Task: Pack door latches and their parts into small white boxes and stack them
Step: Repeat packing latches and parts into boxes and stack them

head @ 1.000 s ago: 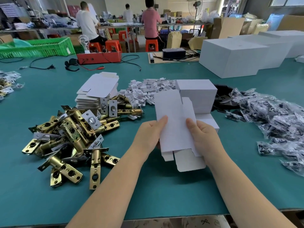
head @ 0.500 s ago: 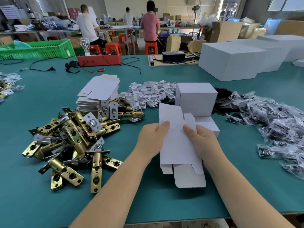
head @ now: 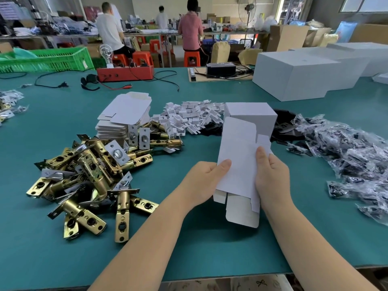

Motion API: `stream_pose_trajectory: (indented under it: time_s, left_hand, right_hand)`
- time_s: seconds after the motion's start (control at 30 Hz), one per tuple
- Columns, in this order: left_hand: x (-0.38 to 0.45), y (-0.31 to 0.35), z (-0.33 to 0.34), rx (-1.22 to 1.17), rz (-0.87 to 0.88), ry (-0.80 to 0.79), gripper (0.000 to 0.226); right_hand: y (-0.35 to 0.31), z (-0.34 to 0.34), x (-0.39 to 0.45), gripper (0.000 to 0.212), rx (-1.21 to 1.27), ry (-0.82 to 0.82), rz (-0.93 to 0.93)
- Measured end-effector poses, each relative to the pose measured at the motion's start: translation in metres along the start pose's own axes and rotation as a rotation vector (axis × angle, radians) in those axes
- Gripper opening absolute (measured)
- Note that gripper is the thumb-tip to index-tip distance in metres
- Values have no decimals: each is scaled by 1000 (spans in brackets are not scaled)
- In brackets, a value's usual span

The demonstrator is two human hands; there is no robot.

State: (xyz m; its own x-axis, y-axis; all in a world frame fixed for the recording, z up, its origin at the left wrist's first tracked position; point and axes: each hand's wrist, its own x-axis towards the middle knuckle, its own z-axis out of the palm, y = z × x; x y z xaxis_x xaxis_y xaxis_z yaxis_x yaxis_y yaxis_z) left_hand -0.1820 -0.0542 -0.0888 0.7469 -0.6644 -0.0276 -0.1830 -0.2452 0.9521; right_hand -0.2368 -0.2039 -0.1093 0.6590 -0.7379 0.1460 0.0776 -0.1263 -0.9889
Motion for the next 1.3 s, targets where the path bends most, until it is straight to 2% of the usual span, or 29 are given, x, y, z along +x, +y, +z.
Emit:
stream_pose_trajectory:
  time_s: [0.1, 0.2, 0.27, 0.37, 0.43, 0.6, 0.73, 0.9, 0.97, 1.03, 1.13, 1.2, 1.3]
  left_hand:
    - [-1, 2, 2, 118, 98, 117, 57]
    - [3, 1, -2, 51, 114, 325, 52]
    - [6, 1, -8, 7, 102, 434, 49]
    - [6, -3, -13, 73, 117, 464, 52]
    - [5, -3, -11, 16, 89, 429, 56]
    - [3, 1, -11, -294, 45, 305, 54]
    - [6, -1, -11, -299, 48, 241, 41]
    - [7, -5, -7, -172, 133, 349, 31]
    - [8, -5, -8, -191, 140, 358, 40]
    - [8, -5, -8, -299, 145, 278, 45]
    - [7, -5, -10, -305, 146, 163, 48]
    - [9, -3, -16, -320, 110, 102, 51]
    - [10, -3, -27, -497, 100, -34, 45]
  right_hand:
    - [-1, 2, 0, 40, 17, -38, 16]
    - [-1, 4, -5, 18, -75, -116, -72]
    - [0, 7, -11, 25, -182, -219, -120]
    - [1, 11, -17, 36, -218, -320, -122]
    - [0, 10, -16, 40, -199, -333, -101]
    - [-2, 7, -14, 32, -183, -368, -106]
    - [-3, 6, -12, 14, -129, -386, -65]
    - [-1, 4, -10, 7, -94, -391, -23]
    - [0, 5, -8, 9, -74, -382, -20]
    - [2, 6, -7, 11, -46, -368, -8]
    - [-1, 5, -8, 31, 46, -335, -21]
    - [-6, 4, -6, 40, 152, -365, -40]
    - [-11, 2, -5, 44, 266, -455, -28]
